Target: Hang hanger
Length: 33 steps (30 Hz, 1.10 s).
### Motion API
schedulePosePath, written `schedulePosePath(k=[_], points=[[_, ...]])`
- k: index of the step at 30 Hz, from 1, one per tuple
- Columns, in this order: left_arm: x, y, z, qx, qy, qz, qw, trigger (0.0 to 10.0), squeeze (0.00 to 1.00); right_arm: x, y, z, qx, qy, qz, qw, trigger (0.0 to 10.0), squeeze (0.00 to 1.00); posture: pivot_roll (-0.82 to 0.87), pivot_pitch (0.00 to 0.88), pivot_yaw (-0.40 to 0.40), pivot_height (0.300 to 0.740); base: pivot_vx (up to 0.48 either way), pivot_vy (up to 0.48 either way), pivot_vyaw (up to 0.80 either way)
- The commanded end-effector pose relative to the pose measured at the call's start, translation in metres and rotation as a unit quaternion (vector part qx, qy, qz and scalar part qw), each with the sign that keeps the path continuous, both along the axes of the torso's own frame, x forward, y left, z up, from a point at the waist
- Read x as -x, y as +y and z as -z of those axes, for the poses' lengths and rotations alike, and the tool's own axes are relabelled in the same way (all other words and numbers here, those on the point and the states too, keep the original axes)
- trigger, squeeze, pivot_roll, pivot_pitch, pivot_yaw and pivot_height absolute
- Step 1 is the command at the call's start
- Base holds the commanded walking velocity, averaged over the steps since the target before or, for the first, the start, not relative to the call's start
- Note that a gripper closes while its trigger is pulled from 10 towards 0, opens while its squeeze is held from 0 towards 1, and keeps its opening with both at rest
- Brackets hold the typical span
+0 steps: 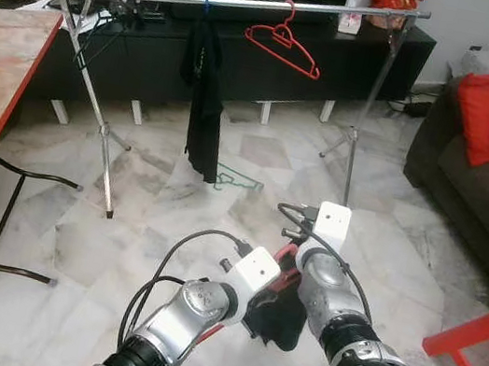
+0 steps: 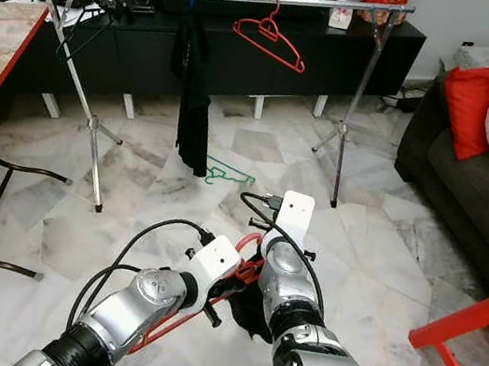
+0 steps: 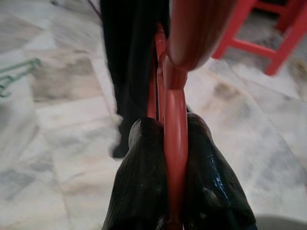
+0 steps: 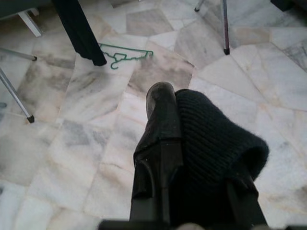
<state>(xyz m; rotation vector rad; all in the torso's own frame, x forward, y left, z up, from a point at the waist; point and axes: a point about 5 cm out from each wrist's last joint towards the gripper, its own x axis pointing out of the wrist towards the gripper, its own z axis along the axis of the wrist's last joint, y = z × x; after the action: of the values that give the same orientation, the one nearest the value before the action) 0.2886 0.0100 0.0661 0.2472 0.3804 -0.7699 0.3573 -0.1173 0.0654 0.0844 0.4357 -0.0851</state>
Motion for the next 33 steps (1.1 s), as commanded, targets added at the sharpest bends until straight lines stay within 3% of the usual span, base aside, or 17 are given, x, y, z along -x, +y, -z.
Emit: schedulePosePath(k=[1,3,10,22,33], points=[[-0.008,-0.003,-0.013,0.012,-0.030,-0.018,0.999,10.0,0.00,-0.004,0.007,-0.010,0.004,-0.020,-0.013,1.000,10.0,0.00,-0.03,0.000,-0.003,0.740,0.000,0.000,0.00],[-0.021,0.010,-0.013,-0.015,-0.041,-0.078,0.996,10.0,0.00,-0.004,0.006,-0.011,0.001,-0.026,0.005,1.000,10.0,0.00,-0.03,0.000,-0.002,0.740,0.000,0.000,0.00],[-0.027,0.031,-0.003,-0.061,-0.015,-0.136,0.989,10.0,0.00,-0.001,0.002,-0.007,0.000,-0.020,0.035,0.999,10.0,0.00,-0.03,0.000,0.001,0.740,0.000,0.000,0.00],[-0.024,0.032,0.001,-0.085,-0.006,-0.120,0.989,10.0,0.00,0.003,-0.009,-0.003,0.033,-0.018,0.075,0.996,10.0,0.00,-0.03,0.000,-0.002,0.740,0.000,0.000,0.00],[-0.020,0.029,-0.007,-0.083,-0.021,-0.086,0.993,10.0,0.00,0.011,-0.003,0.010,0.058,0.006,0.058,0.997,10.0,0.00,-0.02,0.000,-0.004,0.740,0.000,0.000,0.00]])
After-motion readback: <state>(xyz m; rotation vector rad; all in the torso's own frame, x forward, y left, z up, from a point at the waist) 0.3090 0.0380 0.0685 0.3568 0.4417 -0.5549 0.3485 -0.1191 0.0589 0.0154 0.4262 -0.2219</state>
